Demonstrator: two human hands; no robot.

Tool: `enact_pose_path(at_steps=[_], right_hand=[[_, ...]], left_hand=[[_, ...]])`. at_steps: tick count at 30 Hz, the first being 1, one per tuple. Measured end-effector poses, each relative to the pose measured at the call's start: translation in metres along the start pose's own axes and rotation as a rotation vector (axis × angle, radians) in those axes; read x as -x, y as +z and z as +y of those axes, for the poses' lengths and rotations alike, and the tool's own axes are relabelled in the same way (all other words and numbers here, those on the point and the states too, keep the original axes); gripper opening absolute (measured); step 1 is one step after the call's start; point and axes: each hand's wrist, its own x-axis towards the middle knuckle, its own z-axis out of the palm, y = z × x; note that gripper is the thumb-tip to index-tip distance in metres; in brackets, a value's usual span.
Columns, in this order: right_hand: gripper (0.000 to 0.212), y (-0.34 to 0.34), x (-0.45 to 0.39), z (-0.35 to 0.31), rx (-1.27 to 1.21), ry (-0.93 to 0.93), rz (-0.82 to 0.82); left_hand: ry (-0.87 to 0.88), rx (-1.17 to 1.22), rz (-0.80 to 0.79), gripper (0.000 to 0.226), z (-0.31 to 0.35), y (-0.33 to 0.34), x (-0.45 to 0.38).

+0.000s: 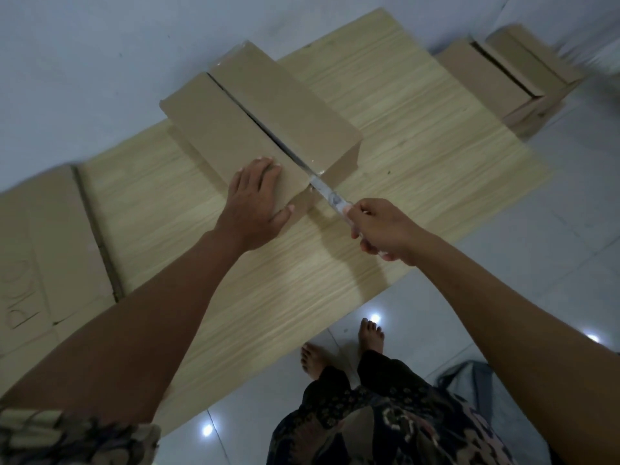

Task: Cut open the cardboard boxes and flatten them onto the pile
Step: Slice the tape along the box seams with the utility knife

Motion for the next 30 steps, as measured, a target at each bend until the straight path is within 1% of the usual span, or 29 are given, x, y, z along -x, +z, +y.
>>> enact_pose_path(at_steps=[2,4,7,10,11,13,15,16,17,19,21,24,26,30], right_hand=[[0.049,-0.001,0.007,0.014,-0.077,0.008,-0.020],[0.040,-0.005,0.012,0.027,-0.130,-0.013,-0.040],[0.027,-0.012,0.015,0.037,-0.043,-0.101,0.033],[0.018,-0.015,0.014,0.043,-0.039,-0.156,0.107],[0.018,-0.017,0.014,0.043,-0.053,-0.158,0.121],[0.026,-0.018,0.014,0.041,-0.079,-0.138,0.129],[0.036,-0.019,0.012,0.037,-0.112,-0.086,0.111],[0.037,-0.020,0.011,0.035,-0.126,-0.068,0.101],[0.036,-0.021,0.009,0.033,-0.134,-0.071,0.099],[0.027,-0.025,0.005,0.029,-0.183,-0.115,0.099],[0.022,-0.029,0.002,0.024,-0.291,-0.143,0.062],[0.025,-0.030,-0.003,0.018,-0.431,-0.094,-0.014],[0.027,-0.029,-0.007,0.018,-0.489,-0.060,-0.034],[0.030,-0.026,-0.016,0.021,-0.538,-0.052,-0.058]], left_hand=[[-0.020,0.005,0.083,0.074,0.007,-0.001,-0.004],[-0.039,0.005,0.150,0.070,0.014,-0.002,-0.009],[-0.024,-0.016,0.241,0.061,0.023,-0.003,-0.019],[-0.069,-0.052,0.257,0.062,0.034,-0.007,-0.032],[-0.098,-0.077,0.253,0.064,0.037,-0.008,-0.037],[-0.117,-0.104,0.236,0.065,0.040,-0.010,-0.047],[-0.083,-0.073,0.235,0.061,0.041,-0.010,-0.054],[-0.070,-0.058,0.232,0.060,0.041,-0.008,-0.055],[-0.064,-0.056,0.233,0.058,0.042,-0.006,-0.056],[-0.071,-0.074,0.256,0.054,0.044,-0.001,-0.057],[-0.078,-0.089,0.283,0.050,0.047,0.004,-0.056],[-0.060,-0.091,0.292,0.054,0.047,0.010,-0.053],[-0.061,-0.087,0.318,0.055,0.045,0.014,-0.051],[-0.073,-0.084,0.336,0.050,0.044,0.017,-0.050]])
